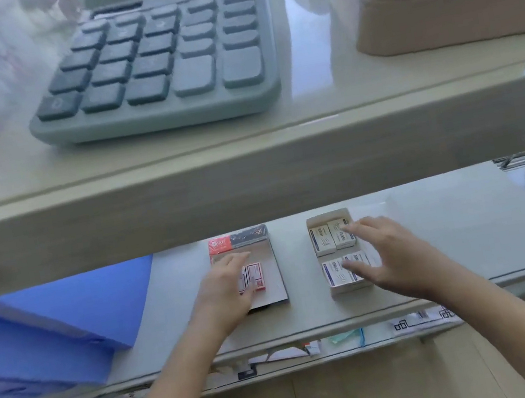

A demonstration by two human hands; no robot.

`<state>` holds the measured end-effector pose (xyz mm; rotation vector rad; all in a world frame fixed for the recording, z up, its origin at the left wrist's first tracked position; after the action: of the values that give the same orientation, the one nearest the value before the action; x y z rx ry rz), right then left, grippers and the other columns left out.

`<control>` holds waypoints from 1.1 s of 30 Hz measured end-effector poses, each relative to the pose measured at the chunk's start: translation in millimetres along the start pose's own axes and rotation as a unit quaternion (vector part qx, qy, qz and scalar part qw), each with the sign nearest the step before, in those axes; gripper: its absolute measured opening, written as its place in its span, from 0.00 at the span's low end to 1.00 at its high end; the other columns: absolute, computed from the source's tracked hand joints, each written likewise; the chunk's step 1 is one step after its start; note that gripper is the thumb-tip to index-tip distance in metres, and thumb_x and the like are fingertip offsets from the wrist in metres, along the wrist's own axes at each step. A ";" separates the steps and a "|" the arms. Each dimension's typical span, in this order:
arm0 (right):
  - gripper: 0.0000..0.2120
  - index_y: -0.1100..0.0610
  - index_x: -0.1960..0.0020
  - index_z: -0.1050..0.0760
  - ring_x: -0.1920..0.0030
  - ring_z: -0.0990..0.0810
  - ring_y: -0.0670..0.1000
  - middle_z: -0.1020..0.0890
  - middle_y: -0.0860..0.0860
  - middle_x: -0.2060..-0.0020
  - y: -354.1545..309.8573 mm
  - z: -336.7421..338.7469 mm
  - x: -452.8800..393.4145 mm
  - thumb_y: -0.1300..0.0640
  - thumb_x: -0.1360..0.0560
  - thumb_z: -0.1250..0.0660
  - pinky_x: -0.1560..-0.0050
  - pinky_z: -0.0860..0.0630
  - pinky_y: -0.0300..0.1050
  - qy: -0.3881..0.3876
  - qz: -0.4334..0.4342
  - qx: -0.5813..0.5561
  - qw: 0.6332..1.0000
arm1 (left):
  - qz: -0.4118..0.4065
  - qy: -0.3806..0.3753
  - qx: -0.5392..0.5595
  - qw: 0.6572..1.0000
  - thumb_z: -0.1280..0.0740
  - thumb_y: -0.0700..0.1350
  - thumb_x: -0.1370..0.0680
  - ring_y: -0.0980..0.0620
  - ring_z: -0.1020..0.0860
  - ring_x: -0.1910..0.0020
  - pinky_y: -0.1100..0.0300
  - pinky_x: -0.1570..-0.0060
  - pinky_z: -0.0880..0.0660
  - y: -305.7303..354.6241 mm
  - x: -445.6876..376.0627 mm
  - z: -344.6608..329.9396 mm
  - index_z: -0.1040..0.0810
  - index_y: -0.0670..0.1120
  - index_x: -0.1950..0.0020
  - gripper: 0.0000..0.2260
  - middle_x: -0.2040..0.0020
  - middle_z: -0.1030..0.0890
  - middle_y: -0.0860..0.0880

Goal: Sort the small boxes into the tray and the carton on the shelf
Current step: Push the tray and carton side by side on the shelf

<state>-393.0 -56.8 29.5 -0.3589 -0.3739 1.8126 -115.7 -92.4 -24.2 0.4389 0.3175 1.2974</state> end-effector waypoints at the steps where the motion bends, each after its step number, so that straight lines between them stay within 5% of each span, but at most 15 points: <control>1: 0.23 0.53 0.34 0.27 0.41 0.27 0.51 0.21 0.48 0.42 -19.6 -2.6 -6.0 0.45 0.25 0.32 0.37 0.29 0.50 0.020 0.025 -0.011 0.999 | -0.009 -0.031 -0.024 0.999 0.28 0.45 0.29 0.49 0.27 0.36 0.54 0.35 0.31 -10.2 -3.0 -1.3 0.27 0.48 0.32 0.25 0.35 0.24 0.51; 6: 0.15 0.56 0.47 0.20 0.52 0.23 0.56 0.18 0.53 0.52 -106.0 -88.1 -24.2 0.46 0.26 0.32 0.49 0.24 0.52 -0.079 0.168 0.112 0.976 | -0.071 -0.062 -0.067 0.993 0.27 0.48 0.29 0.51 0.26 0.36 0.53 0.37 0.32 -18.4 -8.9 -7.5 0.24 0.50 0.34 0.23 0.35 0.22 0.53; 11: 0.11 0.54 0.67 0.25 0.63 0.27 0.55 0.24 0.51 0.66 -113.2 -130.8 -29.5 0.61 0.44 0.24 0.65 0.31 0.47 -0.089 0.146 0.219 0.961 | -0.092 -0.031 -0.040 0.994 0.26 0.48 0.28 0.51 0.25 0.38 0.53 0.38 0.31 -22.2 -8.4 -8.2 0.22 0.50 0.36 0.21 0.37 0.21 0.53; 14: 0.11 0.54 0.69 0.25 0.64 0.28 0.55 0.24 0.50 0.67 -115.0 -129.7 -30.3 0.63 0.45 0.25 0.66 0.32 0.47 -0.068 0.144 0.208 0.965 | -0.101 -0.021 -0.045 0.994 0.27 0.49 0.28 0.51 0.26 0.37 0.54 0.37 0.32 -22.3 -6.8 -10.0 0.23 0.50 0.35 0.21 0.36 0.22 0.53; 17: 0.04 0.53 0.60 0.22 0.58 0.24 0.55 0.21 0.51 0.59 -121.0 -117.7 -26.3 0.55 0.34 0.29 0.60 0.28 0.48 -0.030 0.142 0.149 0.978 | -0.105 -0.028 -0.042 0.993 0.27 0.50 0.28 0.50 0.27 0.35 0.53 0.36 0.32 -23.4 -6.5 -12.6 0.25 0.50 0.33 0.23 0.34 0.23 0.52; 19: 0.08 0.54 0.52 0.21 0.55 0.24 0.54 0.21 0.52 0.53 -113.6 -89.1 -22.0 0.51 0.27 0.33 0.53 0.26 0.49 0.053 0.116 0.064 0.990 | -0.098 -0.019 -0.014 0.995 0.27 0.51 0.29 0.50 0.30 0.32 0.52 0.34 0.33 -24.7 -3.8 -9.2 0.26 0.50 0.32 0.26 0.31 0.27 0.50; 23: 0.09 0.58 0.47 0.21 0.52 0.23 0.55 0.21 0.54 0.54 -31.9 -20.9 -4.8 0.57 0.27 0.30 0.47 0.26 0.51 0.221 -0.069 -0.017 0.973 | 0.015 0.144 0.087 0.986 0.28 0.46 0.25 0.53 0.29 0.37 0.55 0.35 0.32 -38.1 19.8 21.5 0.27 0.47 0.32 0.22 0.37 0.26 0.51; 27: 0.16 0.55 0.41 0.22 0.58 0.24 0.52 0.25 0.50 0.59 42.1 -15.6 13.7 0.47 0.24 0.34 0.55 0.25 0.51 0.098 -0.252 -0.029 0.962 | 0.191 0.089 0.169 0.963 0.31 0.43 0.24 0.55 0.23 0.53 0.54 0.51 0.22 -56.9 44.5 12.7 0.28 0.46 0.31 0.21 0.48 0.25 0.51; 33: 0.12 0.56 0.61 0.20 0.63 0.24 0.53 0.25 0.52 0.66 34.6 -31.7 14.2 0.54 0.22 0.37 0.63 0.29 0.42 0.053 -0.203 -0.075 0.975 | 0.163 0.073 0.176 0.968 0.33 0.39 0.22 0.57 0.23 0.57 0.62 0.57 0.27 -44.5 47.2 8.6 0.24 0.47 0.34 0.17 0.54 0.24 0.52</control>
<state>-413.1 -49.8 -14.6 -0.4469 -0.4736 1.3633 -62.3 -57.0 -37.2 0.7191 0.6254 1.6056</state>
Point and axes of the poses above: each hand's wrist, its own x-axis away from the middle knuckle, its own z-axis out of the back of the hand, y = z × x, the point moved 6 cm from there along -x, towards the middle knuckle
